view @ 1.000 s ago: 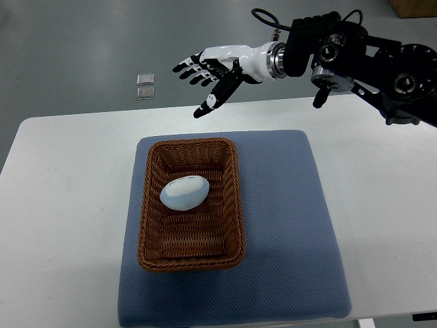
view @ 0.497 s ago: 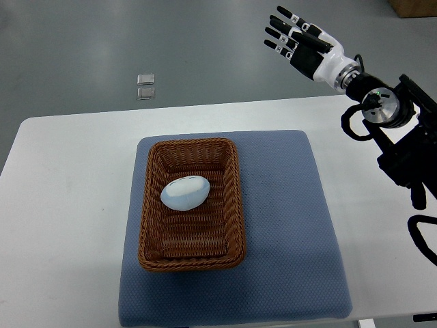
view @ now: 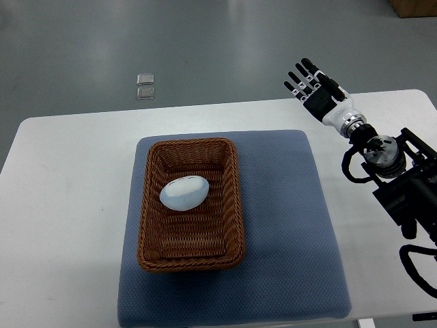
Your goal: Place blue toy in brown basket
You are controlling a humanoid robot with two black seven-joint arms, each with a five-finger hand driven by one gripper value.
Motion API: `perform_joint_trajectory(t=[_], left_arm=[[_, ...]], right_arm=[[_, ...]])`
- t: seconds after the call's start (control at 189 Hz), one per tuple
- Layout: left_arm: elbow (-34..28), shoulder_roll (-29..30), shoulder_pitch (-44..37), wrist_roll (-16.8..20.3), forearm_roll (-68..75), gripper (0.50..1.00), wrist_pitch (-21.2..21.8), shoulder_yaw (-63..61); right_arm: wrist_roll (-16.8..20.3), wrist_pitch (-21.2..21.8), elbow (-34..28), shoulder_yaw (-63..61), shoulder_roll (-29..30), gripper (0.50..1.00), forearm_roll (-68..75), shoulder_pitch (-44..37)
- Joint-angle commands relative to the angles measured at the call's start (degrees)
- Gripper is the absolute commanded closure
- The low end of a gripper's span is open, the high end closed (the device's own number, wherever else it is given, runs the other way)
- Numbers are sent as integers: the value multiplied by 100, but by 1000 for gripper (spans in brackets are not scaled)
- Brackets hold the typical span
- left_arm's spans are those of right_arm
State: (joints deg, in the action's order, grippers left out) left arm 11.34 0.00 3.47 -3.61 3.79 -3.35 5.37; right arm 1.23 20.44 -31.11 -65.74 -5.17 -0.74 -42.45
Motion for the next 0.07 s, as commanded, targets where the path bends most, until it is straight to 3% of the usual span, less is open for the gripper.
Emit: perform_joint_trajectory(t=[0.0, 0.069], left_arm=[[8, 0, 4, 0, -1, 500, 1, 0], [-1, 0, -5, 0, -1, 500, 1, 0]], right_arm=[[0, 118, 0, 0, 25, 589, 4, 26], [-9, 118, 0, -9, 78, 589, 4, 35]])
